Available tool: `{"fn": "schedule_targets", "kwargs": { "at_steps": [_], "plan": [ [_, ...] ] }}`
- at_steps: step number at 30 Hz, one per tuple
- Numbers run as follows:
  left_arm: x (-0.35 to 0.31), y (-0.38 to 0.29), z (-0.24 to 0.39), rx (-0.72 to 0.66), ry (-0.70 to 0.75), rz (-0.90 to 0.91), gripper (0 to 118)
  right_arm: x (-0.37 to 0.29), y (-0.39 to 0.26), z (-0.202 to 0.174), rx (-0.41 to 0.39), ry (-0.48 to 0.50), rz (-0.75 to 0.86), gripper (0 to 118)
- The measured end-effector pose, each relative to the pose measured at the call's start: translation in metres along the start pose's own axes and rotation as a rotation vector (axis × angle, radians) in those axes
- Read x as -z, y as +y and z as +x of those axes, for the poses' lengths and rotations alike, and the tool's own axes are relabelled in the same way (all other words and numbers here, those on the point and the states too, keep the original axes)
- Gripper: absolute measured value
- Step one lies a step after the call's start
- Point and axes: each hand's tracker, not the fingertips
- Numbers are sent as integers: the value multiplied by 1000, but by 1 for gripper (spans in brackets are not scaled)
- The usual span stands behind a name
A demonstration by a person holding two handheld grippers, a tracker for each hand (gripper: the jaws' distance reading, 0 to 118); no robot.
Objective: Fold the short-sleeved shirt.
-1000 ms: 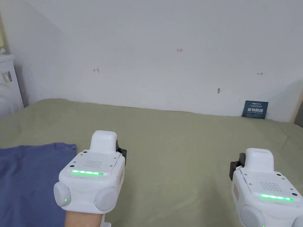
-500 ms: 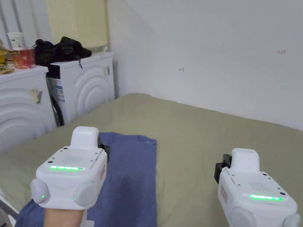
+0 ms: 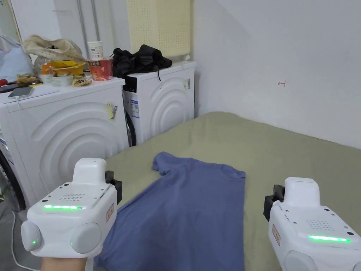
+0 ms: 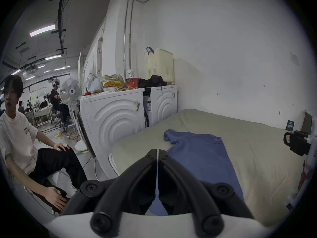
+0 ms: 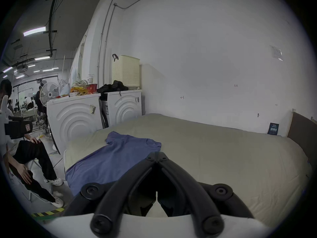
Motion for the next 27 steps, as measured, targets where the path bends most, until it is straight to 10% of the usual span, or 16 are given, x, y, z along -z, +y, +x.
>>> {"fn": "schedule_targets", "kwargs": {
  "at_steps": [11,24,26,27],
  "plan": [
    [79,-3,70,34,-154,-101,2,33,-17,15,10,-28,-71,0],
    [327,-59,196,113,-284,-663,2,100,-82,33,-35,2,-212,0],
    [340,-63,204,159,-308,-696,19,102,-92,35,-37,7,-228,0],
    [343,-65,208,164,-315,-685,52,103,-96,38,-27,16,-241,0]
  ]
}}
